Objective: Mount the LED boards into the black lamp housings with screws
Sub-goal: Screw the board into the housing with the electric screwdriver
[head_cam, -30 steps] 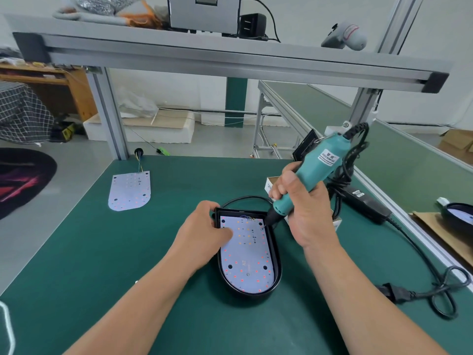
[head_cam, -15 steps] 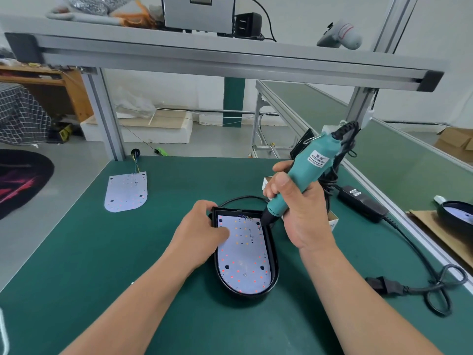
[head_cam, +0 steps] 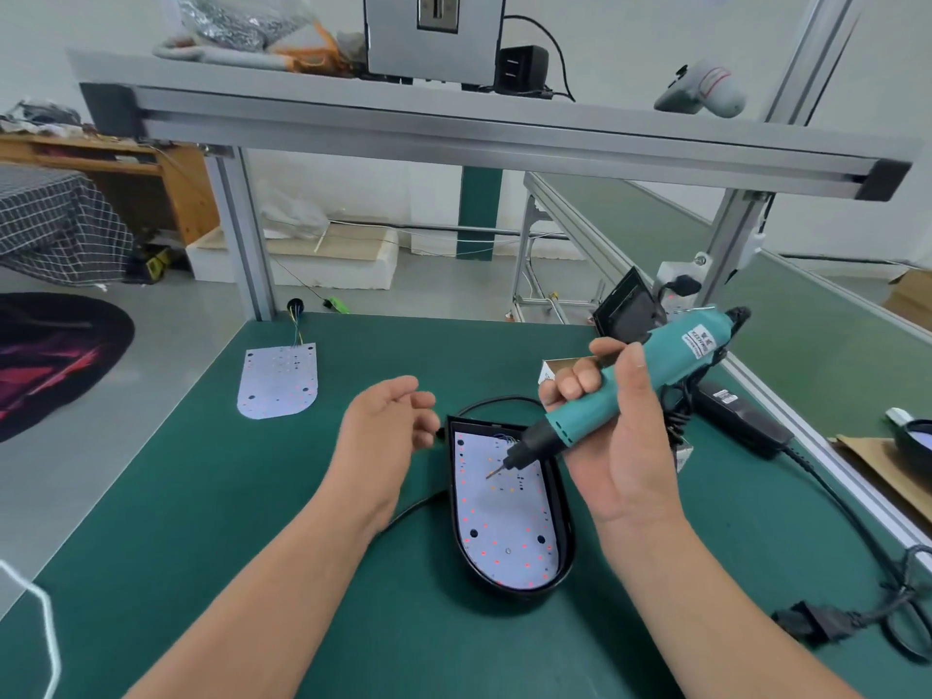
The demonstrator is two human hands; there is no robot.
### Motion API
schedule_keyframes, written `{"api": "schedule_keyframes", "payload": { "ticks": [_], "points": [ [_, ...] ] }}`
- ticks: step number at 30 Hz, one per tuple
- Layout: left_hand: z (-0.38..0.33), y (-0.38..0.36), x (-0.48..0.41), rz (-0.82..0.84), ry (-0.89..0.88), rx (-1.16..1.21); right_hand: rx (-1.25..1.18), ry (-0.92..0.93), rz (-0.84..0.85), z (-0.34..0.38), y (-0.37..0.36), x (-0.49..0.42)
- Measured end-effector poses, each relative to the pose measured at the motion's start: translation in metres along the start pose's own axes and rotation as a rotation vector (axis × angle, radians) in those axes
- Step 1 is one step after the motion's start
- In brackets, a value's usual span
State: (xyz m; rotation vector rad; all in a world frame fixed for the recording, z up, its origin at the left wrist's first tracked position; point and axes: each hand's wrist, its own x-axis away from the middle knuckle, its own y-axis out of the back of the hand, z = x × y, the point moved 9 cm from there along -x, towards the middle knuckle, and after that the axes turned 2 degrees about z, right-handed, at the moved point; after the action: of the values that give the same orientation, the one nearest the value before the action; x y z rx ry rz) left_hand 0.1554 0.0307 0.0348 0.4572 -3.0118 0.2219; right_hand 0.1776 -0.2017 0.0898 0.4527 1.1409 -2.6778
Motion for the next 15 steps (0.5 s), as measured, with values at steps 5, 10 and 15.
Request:
{"api": "schedule_keyframes", "payload": {
  "ticks": [5,10,15],
  "points": [
    [-0.012,-0.024,0.015,0.286,0.083,0.490,-0.056,-0.006,-0.078,0.002,0.008,-0.002],
    [-0.007,-0.039,0.026,0.382,0.074,0.289,-0.064,0.011,-0.100,0.006,0.010,-0.001],
    [0.001,-0.047,0.030,0.443,0.109,0.145,-0.124,0.010,-0.126,0.011,0.015,-0.002]
  ]
}}
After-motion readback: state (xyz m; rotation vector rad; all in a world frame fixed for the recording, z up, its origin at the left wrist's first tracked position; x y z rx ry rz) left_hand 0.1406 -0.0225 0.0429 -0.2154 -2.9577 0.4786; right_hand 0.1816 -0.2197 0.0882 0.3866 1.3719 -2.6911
